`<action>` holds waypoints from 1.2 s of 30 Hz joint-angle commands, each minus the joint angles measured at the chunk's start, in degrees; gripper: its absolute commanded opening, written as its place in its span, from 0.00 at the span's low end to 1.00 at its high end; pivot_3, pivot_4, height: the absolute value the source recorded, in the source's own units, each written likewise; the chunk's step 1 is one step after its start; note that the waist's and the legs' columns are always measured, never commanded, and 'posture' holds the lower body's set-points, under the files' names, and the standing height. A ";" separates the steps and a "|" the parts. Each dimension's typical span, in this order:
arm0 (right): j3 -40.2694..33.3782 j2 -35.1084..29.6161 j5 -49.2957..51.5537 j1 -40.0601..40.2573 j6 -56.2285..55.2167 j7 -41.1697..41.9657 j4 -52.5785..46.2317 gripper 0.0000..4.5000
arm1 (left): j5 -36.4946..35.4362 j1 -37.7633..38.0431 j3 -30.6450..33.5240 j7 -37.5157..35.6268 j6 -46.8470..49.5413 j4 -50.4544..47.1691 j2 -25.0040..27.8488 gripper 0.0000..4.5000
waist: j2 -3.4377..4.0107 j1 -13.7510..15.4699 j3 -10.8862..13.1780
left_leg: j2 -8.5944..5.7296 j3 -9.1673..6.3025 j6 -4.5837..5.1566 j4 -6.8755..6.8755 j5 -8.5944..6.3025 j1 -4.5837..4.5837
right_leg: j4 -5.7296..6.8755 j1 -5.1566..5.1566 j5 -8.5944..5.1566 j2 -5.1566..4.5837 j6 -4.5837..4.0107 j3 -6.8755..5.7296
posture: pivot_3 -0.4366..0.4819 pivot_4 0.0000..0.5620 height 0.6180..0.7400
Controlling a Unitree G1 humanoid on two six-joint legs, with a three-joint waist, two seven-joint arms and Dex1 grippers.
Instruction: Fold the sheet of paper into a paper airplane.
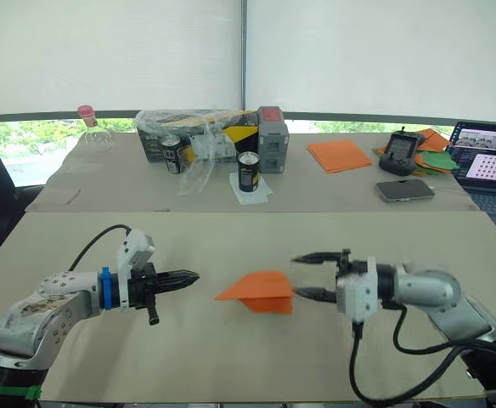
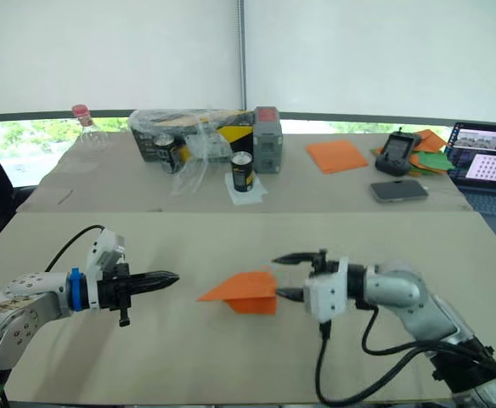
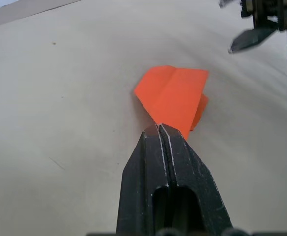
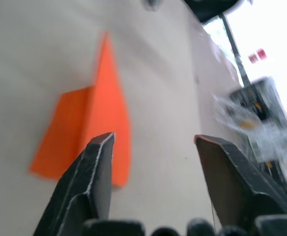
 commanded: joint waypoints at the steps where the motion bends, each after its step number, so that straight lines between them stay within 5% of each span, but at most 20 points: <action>1: 0.93 4.36 4.82 -2.20 14.00 1.03 -1.99 0.31 | 0.59 -0.81 -0.21 -0.54 -1.61 -0.63 0.21 0.00 | 0.00 0.14 0.00 | 0.00 -0.03 0.00 0.00 0.00 -0.03 | 0.00 -0.03 0.00 0.01 0.00 -0.02 | 0.48 0.27 1.00; 5: 2.49 7.90 4.10 -2.63 24.63 1.46 -3.25 0.01 | 0.76 -0.18 -0.39 -0.28 -1.80 -1.18 0.34 0.00 | 0.00 0.55 0.00 | -0.05 -0.08 0.01 0.01 -0.01 -0.25 | -0.03 -0.15 0.00 -0.04 0.00 -0.13 | 0.48 0.27 1.00; 13: 5.34 5.26 2.47 6.36 30.54 6.57 -7.38 0.00 | 2.61 0.33 -4.12 -2.28 -4.25 -2.74 0.04 0.00 | 0.00 0.66 0.00 | -0.12 -0.10 0.04 0.21 -0.02 -0.37 | -0.02 -0.15 0.00 -0.10 0.01 -0.19 | 0.48 0.27 1.00; 26: 4.94 7.57 0.64 11.21 36.43 3.69 -6.77 0.00 | 12.61 -7.79 -17.22 1.08 -10.46 4.29 -11.11 0.00 | -0.10 0.27 -0.09 | -0.05 -0.03 0.04 0.37 -0.02 -0.19 | 0.08 0.03 0.02 0.03 -0.02 -0.15 | 0.48 0.27 1.00; 36: 3.52 7.31 1.33 11.89 40.99 2.41 -8.78 0.00 | 19.41 -4.56 -23.62 2.95 -13.53 8.42 -15.62 0.00 | -0.09 0.36 -0.11 | -0.05 -0.09 0.05 0.38 -0.03 -0.16 | 0.09 0.05 0.02 0.02 -0.01 -0.13 | 0.48 0.27 1.00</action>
